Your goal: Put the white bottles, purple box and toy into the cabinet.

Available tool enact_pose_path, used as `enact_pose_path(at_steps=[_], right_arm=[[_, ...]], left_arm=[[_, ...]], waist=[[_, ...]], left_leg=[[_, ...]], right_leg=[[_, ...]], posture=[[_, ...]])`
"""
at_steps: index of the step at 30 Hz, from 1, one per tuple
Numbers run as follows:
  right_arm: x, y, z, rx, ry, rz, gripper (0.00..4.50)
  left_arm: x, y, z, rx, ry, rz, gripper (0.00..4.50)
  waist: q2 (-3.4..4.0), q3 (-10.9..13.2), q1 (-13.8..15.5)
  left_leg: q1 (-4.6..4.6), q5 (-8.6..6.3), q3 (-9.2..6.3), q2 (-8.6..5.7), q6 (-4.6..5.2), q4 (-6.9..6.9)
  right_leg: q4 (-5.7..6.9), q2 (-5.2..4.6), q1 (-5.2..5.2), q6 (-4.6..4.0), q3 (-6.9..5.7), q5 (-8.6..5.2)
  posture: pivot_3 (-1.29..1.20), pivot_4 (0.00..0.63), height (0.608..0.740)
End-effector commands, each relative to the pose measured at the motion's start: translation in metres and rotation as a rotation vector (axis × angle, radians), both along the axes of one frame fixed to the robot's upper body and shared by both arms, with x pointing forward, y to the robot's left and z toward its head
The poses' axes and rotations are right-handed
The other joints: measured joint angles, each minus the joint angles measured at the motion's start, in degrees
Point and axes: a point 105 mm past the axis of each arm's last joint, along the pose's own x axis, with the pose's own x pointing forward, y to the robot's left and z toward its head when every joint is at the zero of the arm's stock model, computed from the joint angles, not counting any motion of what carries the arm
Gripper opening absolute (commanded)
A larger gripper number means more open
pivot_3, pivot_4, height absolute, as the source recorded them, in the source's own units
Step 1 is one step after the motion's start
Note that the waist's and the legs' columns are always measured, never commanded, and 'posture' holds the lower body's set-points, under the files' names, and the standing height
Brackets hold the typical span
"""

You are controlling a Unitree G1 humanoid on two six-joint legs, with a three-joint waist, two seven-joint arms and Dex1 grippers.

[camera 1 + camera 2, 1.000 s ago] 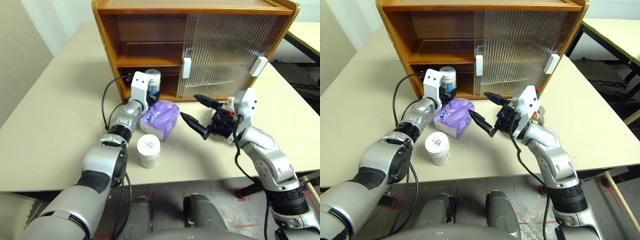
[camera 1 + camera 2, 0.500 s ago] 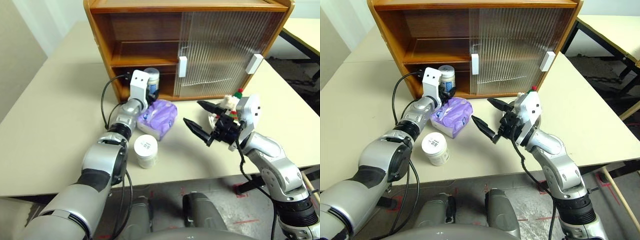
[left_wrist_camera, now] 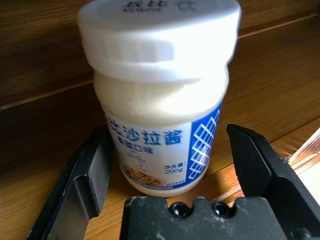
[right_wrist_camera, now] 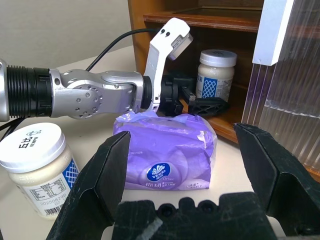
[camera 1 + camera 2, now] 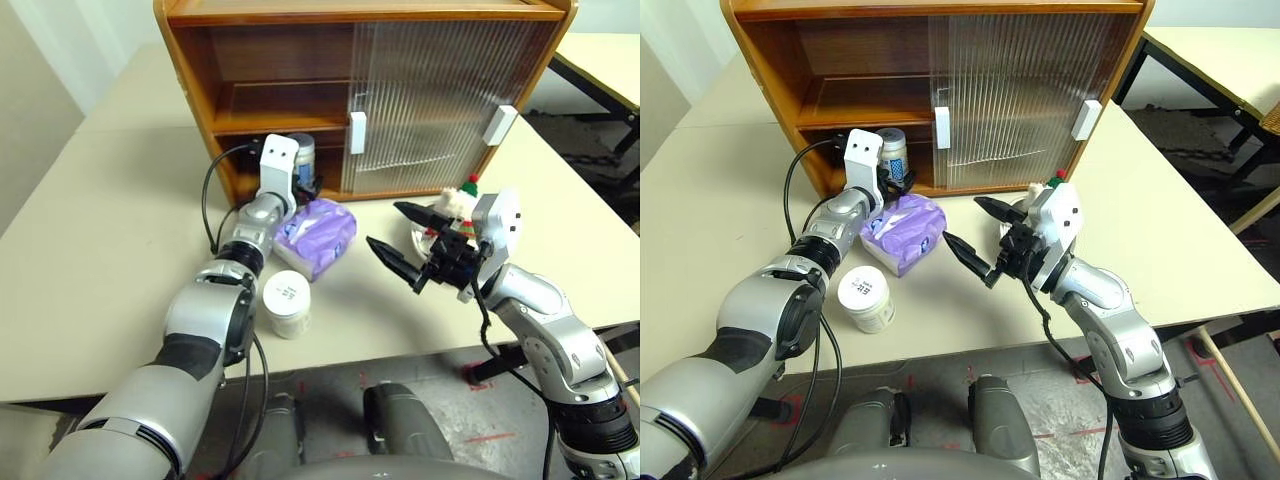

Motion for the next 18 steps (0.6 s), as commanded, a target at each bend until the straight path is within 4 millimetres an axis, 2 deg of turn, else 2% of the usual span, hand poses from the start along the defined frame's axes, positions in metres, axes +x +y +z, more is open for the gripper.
enact_pose_path(at_steps=[1,18], right_arm=[[0.001,0.000,0.002,0.002,-0.010,0.011,4.50],[0.007,0.024,0.009,-0.014,-0.072,0.160,4.50]], left_arm=[[0.000,0.001,-0.003,0.002,0.018,0.000,4.48],[-0.011,-0.001,-0.016,-0.068,0.027,-0.042,4.48]], waist=[[0.00,0.0,0.0],[-0.03,0.0,0.4]], left_leg=[[0.00,0.00,0.00,0.00,0.00,0.00],[0.01,0.00,0.01,-0.03,0.00,0.01]], right_leg=[[0.00,0.00,0.00,0.00,0.00,0.00],[0.03,-0.01,0.00,0.05,0.02,0.06]], posture=[[-0.15,0.053,0.740],[-0.09,0.026,0.740]])
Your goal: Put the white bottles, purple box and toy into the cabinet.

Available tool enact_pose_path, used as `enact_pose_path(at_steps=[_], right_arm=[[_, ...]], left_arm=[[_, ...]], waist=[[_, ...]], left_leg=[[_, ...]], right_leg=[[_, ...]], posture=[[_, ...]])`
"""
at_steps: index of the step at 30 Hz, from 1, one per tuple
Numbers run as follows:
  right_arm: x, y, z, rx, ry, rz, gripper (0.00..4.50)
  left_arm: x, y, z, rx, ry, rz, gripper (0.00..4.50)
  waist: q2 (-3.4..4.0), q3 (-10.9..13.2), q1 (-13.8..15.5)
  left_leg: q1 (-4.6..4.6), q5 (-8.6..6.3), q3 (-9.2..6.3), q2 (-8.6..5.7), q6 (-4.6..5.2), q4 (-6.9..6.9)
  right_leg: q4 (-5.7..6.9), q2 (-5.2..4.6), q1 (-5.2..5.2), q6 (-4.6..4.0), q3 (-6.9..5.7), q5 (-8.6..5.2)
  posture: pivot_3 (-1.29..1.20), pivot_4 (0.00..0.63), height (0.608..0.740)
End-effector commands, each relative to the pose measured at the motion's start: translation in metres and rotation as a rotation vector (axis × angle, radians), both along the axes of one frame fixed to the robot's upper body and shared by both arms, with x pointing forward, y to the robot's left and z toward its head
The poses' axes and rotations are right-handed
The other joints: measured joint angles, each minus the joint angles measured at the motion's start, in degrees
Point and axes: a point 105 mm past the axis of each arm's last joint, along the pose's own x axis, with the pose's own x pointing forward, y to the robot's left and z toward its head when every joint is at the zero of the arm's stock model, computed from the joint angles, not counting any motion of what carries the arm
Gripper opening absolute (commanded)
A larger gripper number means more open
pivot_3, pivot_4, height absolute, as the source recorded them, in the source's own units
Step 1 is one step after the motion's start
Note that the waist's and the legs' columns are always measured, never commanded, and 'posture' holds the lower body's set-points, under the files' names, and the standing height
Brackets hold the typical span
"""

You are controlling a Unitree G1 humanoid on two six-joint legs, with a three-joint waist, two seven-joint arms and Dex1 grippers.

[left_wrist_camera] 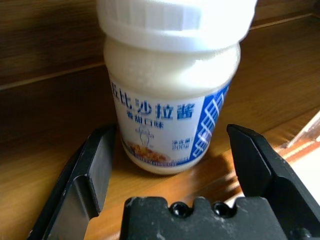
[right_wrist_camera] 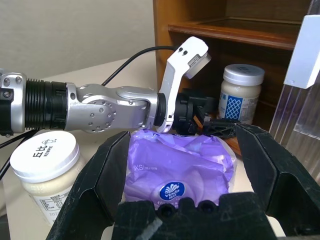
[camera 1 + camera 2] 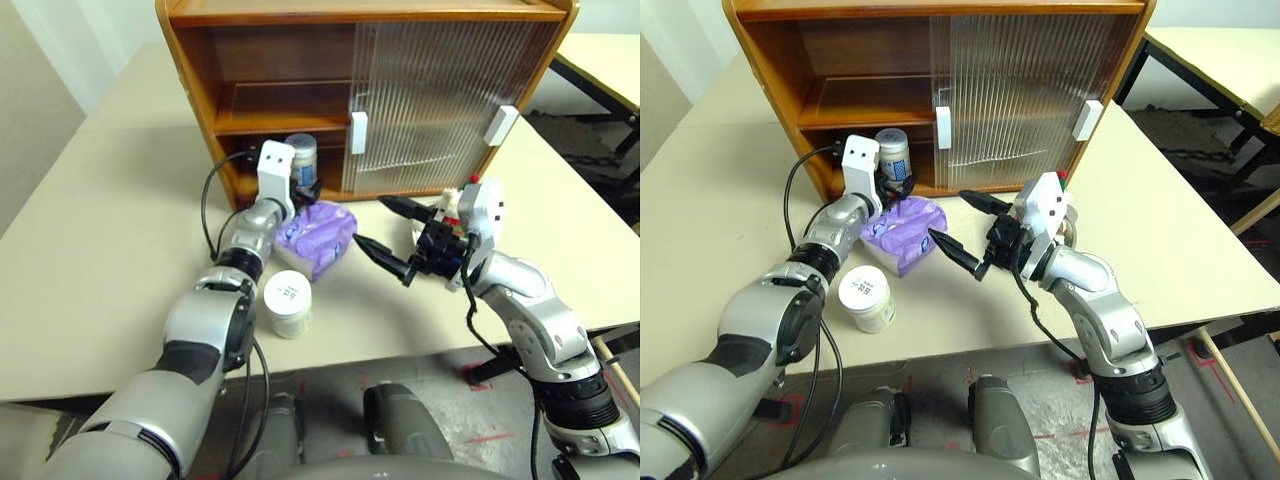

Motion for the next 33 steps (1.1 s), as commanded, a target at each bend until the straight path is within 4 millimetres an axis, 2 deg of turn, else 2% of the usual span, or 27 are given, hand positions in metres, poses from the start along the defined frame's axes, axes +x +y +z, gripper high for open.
enact_pose_path(at_steps=[1,11,16,22,31,33], right_arm=[[0.000,0.007,0.005,-0.002,-0.034,0.041,4.50],[0.003,0.011,0.005,-0.002,-0.042,0.063,4.50],[0.003,0.012,0.003,-0.004,-0.040,0.068,4.50],[0.002,0.013,0.000,-0.012,-0.037,0.081,4.50],[0.002,0.015,0.000,-0.009,-0.037,0.090,4.50],[0.002,0.015,-0.001,-0.012,-0.036,0.092,4.50]], left_arm=[[-0.005,-0.003,-0.006,-0.020,0.013,-0.024,4.48],[-0.012,0.001,-0.002,-0.044,-0.011,-0.034,4.48],[-0.016,0.013,0.003,-0.057,-0.040,0.011,4.48],[-0.015,0.018,0.013,-0.066,-0.067,0.038,4.48],[-0.013,0.024,0.017,-0.064,-0.071,0.072,4.48],[-0.012,0.023,0.018,-0.063,-0.071,0.073,4.11]], waist=[[0.00,0.0,0.0],[-0.07,-0.1,0.4],[-0.06,-0.1,0.8],[-0.07,-0.1,1.6],[-0.09,-0.1,2.1],[-0.09,-0.1,2.2]], left_leg=[[0.01,0.00,0.00,0.00,0.00,0.00],[0.05,0.00,0.00,0.01,0.00,0.01],[0.11,0.00,0.01,0.01,0.00,0.01],[0.14,0.00,0.03,0.01,0.00,0.04],[0.16,0.00,0.03,0.00,0.00,0.09],[0.16,0.00,0.04,0.00,0.00,0.09]], right_leg=[[0.01,0.00,0.00,0.00,0.01,0.00],[0.05,0.00,0.03,-0.09,0.02,0.08],[0.08,0.00,0.04,-0.10,0.04,0.09],[0.11,0.01,0.07,-0.11,0.05,0.11],[0.11,0.01,0.10,-0.11,0.05,0.14],[0.11,0.01,0.10,-0.11,0.05,0.14]], posture=[[-0.08,0.024,0.740],[-0.06,0.018,0.740],[-0.05,0.019,0.740],[-0.05,0.019,0.740],[-0.04,0.016,0.740],[-0.05,0.018,0.740]])
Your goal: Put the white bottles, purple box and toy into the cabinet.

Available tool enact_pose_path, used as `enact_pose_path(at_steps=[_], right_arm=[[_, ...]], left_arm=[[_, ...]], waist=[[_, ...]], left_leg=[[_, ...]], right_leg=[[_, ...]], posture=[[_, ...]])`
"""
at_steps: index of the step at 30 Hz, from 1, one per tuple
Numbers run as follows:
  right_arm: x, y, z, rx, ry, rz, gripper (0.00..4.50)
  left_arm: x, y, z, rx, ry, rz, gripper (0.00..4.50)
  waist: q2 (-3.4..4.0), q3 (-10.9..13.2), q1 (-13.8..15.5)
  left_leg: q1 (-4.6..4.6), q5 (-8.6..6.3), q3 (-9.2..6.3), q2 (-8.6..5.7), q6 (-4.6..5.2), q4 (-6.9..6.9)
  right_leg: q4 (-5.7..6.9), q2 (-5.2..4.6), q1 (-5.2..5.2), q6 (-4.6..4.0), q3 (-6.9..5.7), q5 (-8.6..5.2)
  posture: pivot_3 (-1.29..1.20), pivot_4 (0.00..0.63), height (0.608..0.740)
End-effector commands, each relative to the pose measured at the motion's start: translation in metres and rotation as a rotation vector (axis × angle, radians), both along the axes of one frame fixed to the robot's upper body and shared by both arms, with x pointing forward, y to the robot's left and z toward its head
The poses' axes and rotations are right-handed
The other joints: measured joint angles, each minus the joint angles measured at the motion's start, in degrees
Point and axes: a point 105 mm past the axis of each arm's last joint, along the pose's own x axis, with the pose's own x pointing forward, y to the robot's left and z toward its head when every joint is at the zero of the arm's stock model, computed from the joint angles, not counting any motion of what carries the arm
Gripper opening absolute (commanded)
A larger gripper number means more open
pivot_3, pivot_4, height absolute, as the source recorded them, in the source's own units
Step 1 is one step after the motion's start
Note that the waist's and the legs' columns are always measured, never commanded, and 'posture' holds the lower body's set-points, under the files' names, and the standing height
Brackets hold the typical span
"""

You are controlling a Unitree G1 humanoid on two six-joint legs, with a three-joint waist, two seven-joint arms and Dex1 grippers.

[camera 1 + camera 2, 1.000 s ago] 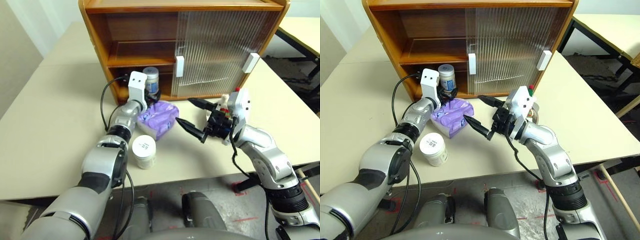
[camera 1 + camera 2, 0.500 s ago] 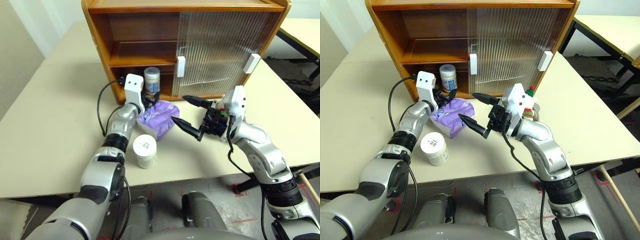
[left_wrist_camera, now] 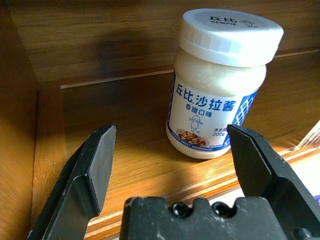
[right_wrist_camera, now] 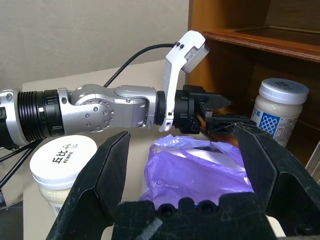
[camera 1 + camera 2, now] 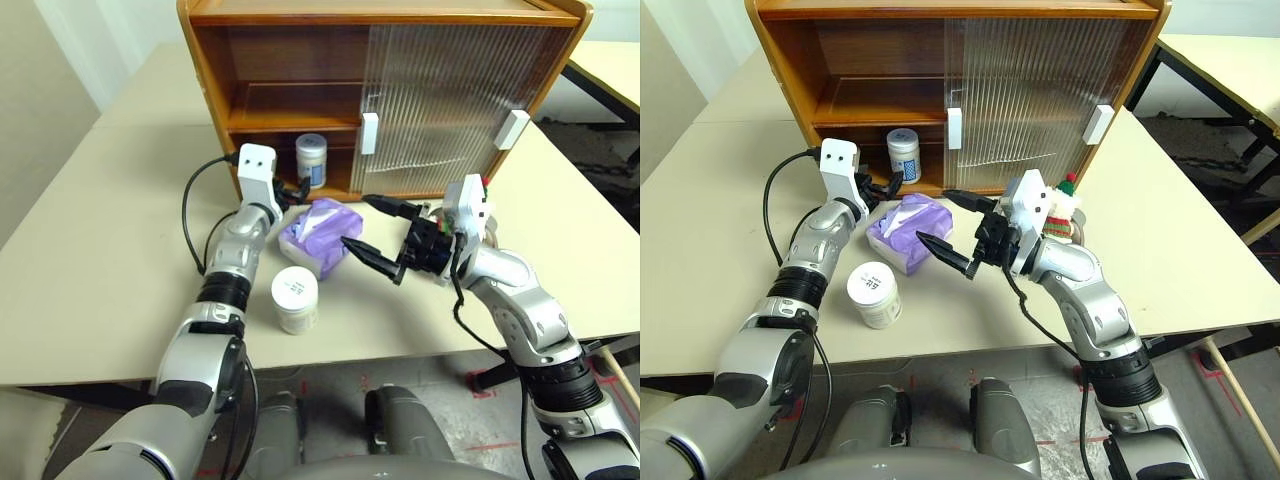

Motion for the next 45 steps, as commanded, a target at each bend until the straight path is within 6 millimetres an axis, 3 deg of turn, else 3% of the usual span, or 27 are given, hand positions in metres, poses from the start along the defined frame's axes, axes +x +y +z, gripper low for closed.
enact_pose_path(at_steps=[1,11,45], right_arm=[[-0.001,0.003,-0.001,-0.016,-0.013,0.017,4.50],[0.000,0.003,-0.002,-0.021,-0.018,0.021,4.50],[-0.002,0.003,-0.001,-0.018,-0.024,0.014,4.50]], left_arm=[[0.003,0.002,0.004,0.004,-0.002,0.010,3.88],[0.003,0.003,0.006,0.001,-0.012,0.013,0.03],[0.019,-0.011,0.009,0.084,-0.031,0.017,0.03]], waist=[[0.00,0.0,0.2],[-0.01,0.0,0.6],[-0.10,-0.1,0.6]], left_leg=[[0.00,0.00,0.00,0.00,0.00,0.00],[-0.01,0.00,0.02,-0.02,0.00,0.01],[0.03,0.01,0.02,-0.03,-0.01,0.18]], right_leg=[[0.00,0.00,0.00,0.00,0.00,0.00],[0.00,0.00,0.00,-0.01,0.00,0.01],[0.09,0.00,0.06,0.05,0.00,0.19]], posture=[[-0.05,0.018,0.740],[-0.05,0.016,0.740],[-0.08,0.008,0.740]])
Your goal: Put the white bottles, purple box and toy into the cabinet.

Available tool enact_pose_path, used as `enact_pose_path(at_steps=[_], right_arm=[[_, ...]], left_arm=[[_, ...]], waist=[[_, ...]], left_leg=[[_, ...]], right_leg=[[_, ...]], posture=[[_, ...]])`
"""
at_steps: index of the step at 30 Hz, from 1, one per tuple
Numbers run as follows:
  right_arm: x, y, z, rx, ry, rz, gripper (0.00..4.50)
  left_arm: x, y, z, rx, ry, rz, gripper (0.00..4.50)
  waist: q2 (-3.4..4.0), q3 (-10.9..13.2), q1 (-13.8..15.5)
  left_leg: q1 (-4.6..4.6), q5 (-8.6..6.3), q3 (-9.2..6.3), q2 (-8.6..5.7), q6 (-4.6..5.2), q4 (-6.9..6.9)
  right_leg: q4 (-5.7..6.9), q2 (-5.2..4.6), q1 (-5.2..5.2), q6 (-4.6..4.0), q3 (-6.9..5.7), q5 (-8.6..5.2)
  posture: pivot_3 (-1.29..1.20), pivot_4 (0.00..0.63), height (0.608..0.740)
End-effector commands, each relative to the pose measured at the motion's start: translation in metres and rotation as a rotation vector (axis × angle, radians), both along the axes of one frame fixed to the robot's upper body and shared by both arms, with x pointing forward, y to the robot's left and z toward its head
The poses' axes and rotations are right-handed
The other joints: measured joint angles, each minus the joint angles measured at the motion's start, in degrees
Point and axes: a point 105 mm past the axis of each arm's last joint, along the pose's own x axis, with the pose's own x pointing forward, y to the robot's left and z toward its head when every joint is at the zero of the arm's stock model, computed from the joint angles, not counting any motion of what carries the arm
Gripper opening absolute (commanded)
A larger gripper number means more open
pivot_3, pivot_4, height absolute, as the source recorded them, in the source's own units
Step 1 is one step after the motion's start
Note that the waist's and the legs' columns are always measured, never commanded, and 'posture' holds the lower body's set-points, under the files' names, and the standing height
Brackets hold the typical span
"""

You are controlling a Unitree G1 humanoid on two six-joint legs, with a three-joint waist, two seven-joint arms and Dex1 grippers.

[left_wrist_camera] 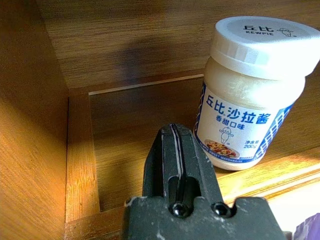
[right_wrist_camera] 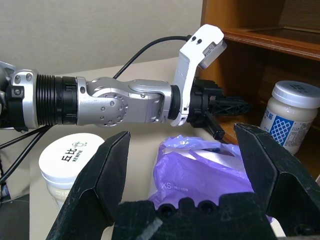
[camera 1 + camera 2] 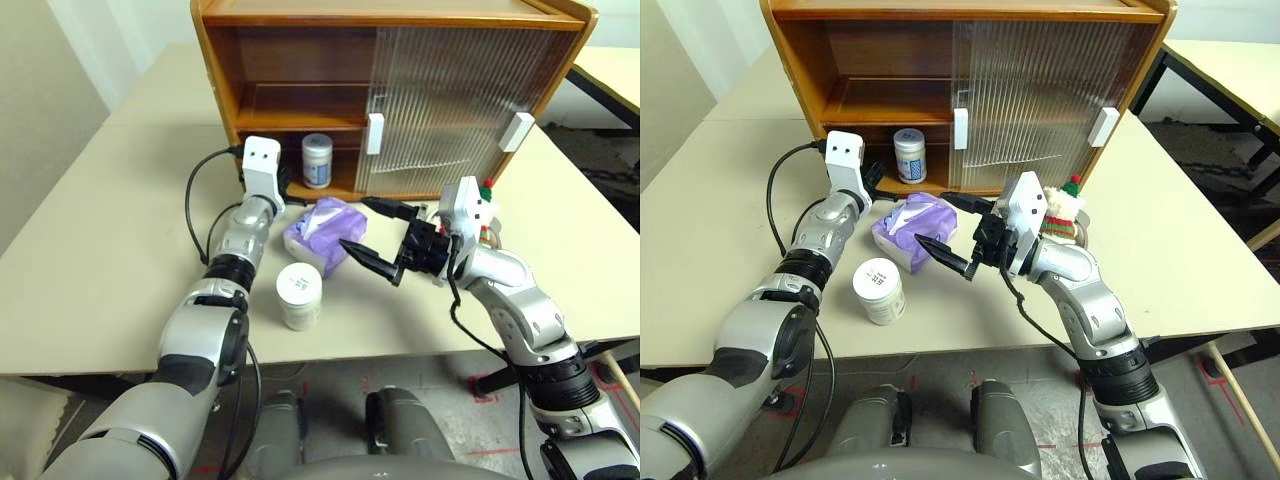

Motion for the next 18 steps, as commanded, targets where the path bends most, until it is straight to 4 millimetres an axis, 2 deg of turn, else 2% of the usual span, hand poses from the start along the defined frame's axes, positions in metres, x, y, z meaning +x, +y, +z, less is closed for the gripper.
enact_pose_path(at_steps=[1,11,18], right_arm=[[-0.0023,0.0016,0.0019,-0.006,-0.020,0.006,4.50],[-0.0005,0.0015,0.0042,0.005,-0.021,0.001,4.50],[-0.0026,0.0041,0.0005,-0.003,-0.016,0.010,4.50]], left_arm=[[0.0019,-0.0125,0.0068,0.021,-0.021,-0.039,0.03],[-0.0001,-0.0162,0.0028,0.015,-0.012,-0.052,0.03],[0.0015,-0.0091,0.0051,0.018,-0.016,-0.031,0.03]], waist=[[0.00,0.0,0.0],[-0.03,0.0,-0.4],[-0.04,0.0,-0.4]], left_leg=[[0.00,0.00,0.00,0.00,0.00,0.00],[0.00,0.00,0.01,0.01,0.00,-0.01],[-0.01,0.00,0.01,0.01,0.00,-0.01]], right_leg=[[0.00,0.00,0.00,0.00,0.00,0.00],[-0.04,0.01,0.00,-0.01,0.01,-0.01],[-0.04,0.01,0.00,-0.01,0.01,-0.01]], posture=[[-0.08,0.008,0.740],[-0.08,0.009,0.740],[-0.08,0.011,0.740]])
